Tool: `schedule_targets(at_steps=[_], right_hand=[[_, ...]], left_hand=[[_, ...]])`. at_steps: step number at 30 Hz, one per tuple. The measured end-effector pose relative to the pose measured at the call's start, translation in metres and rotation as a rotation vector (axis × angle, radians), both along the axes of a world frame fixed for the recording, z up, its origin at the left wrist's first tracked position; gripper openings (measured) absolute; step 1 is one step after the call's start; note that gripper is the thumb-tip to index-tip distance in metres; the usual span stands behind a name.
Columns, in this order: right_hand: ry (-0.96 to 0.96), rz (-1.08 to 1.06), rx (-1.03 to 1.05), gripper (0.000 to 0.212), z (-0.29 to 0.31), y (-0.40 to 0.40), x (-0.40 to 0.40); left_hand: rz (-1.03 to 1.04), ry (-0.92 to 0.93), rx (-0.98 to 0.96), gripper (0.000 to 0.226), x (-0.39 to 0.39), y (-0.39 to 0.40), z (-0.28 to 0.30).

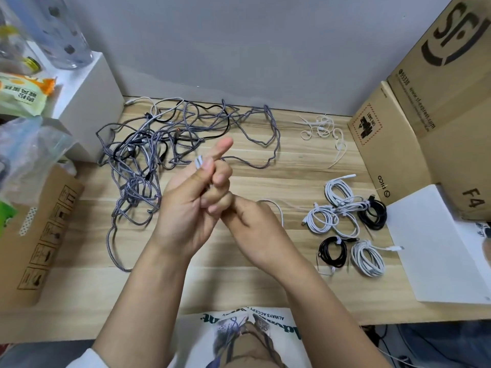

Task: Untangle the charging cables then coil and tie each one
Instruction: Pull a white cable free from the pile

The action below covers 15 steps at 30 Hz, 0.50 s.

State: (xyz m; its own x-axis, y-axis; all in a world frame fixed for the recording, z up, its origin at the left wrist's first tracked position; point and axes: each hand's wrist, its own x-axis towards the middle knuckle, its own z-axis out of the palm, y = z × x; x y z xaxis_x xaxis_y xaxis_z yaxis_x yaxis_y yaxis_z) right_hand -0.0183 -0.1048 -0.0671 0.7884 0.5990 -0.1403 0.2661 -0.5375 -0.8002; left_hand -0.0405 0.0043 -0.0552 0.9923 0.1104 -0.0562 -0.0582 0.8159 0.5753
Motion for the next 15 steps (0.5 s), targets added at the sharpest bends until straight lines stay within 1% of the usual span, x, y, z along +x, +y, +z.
schedule_targets(at_steps=[2,5,7,9,10,13,14,15], right_hand=[[-0.073,0.019,-0.115,0.017,0.003,-0.002,-0.001],[-0.103,0.044,-0.153,0.018,0.009,-0.004,-0.005],[-0.124,0.051,-0.175,0.018,0.012,-0.005,-0.006],[-0.175,0.056,-0.190,0.019,0.016,-0.007,-0.006],[-0.200,0.053,-0.189,0.018,0.017,-0.007,-0.006],[-0.188,0.010,-0.127,0.013,0.022,-0.010,-0.005],[-0.164,-0.005,-0.119,0.010,0.023,-0.012,-0.005],[-0.146,-0.020,-0.099,0.009,0.023,-0.013,-0.004]], left_hand=[[0.074,0.073,0.154,0.041,0.000,-0.003,-0.003],[0.121,0.135,0.383,0.035,0.000,0.000,-0.010],[0.117,0.138,0.482,0.028,-0.002,0.003,-0.011],[0.072,0.148,0.542,0.025,-0.003,0.005,-0.014],[0.042,0.175,0.614,0.025,-0.003,0.005,-0.017],[-0.074,0.308,0.975,0.025,-0.007,0.007,-0.020],[-0.153,0.323,1.022,0.021,-0.009,0.008,-0.020],[-0.237,0.321,1.029,0.022,-0.011,0.007,-0.018]])
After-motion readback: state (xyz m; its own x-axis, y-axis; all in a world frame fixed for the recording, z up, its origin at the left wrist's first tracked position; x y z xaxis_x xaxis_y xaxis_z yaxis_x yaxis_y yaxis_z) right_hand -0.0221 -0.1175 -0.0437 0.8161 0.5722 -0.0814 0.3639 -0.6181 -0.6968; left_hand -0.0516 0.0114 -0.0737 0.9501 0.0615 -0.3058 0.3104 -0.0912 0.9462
